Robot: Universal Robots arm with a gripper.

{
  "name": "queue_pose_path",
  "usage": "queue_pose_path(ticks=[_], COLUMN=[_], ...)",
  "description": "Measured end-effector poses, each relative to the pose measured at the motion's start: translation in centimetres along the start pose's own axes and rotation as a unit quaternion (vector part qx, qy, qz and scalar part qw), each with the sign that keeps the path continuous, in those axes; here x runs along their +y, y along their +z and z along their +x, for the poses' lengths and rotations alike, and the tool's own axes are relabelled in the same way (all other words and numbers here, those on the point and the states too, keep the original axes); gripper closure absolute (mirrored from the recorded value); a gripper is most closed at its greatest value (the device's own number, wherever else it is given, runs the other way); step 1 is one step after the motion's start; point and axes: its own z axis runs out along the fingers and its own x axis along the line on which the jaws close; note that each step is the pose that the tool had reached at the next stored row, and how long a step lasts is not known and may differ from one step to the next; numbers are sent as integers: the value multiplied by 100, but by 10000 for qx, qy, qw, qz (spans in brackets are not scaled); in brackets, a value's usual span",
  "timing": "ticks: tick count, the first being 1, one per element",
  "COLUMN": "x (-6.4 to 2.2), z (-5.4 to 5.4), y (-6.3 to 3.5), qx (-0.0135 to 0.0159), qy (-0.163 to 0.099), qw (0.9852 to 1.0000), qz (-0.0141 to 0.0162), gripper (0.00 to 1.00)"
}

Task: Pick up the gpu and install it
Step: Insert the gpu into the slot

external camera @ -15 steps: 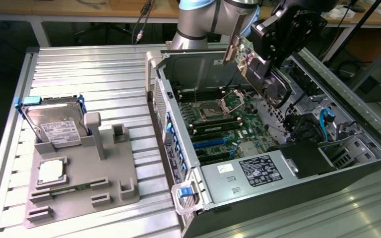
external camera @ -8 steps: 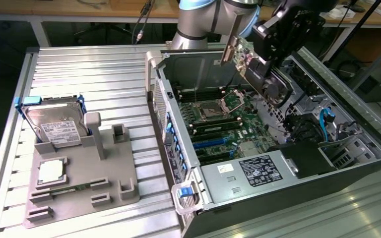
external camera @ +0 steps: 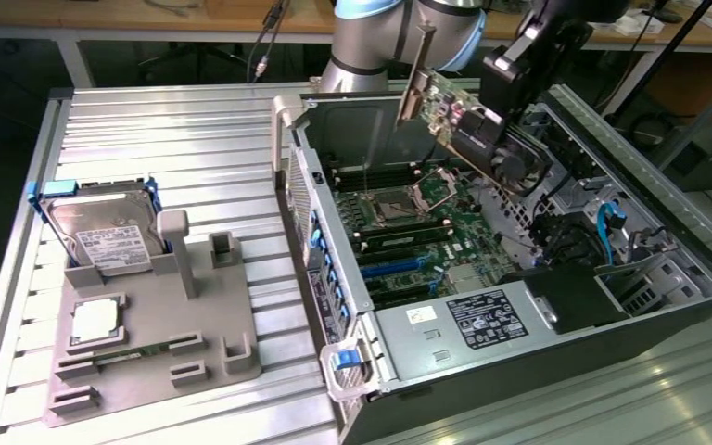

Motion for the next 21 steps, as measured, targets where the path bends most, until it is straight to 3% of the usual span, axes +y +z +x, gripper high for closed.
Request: queue_pose_path(ticks=[9,21], x=[0,0], z=[0,0], y=[0,0], qx=[20,41], qy=[-496,-999], qw=[9988,9950], qz=[-22,-44], gripper=[73,73])
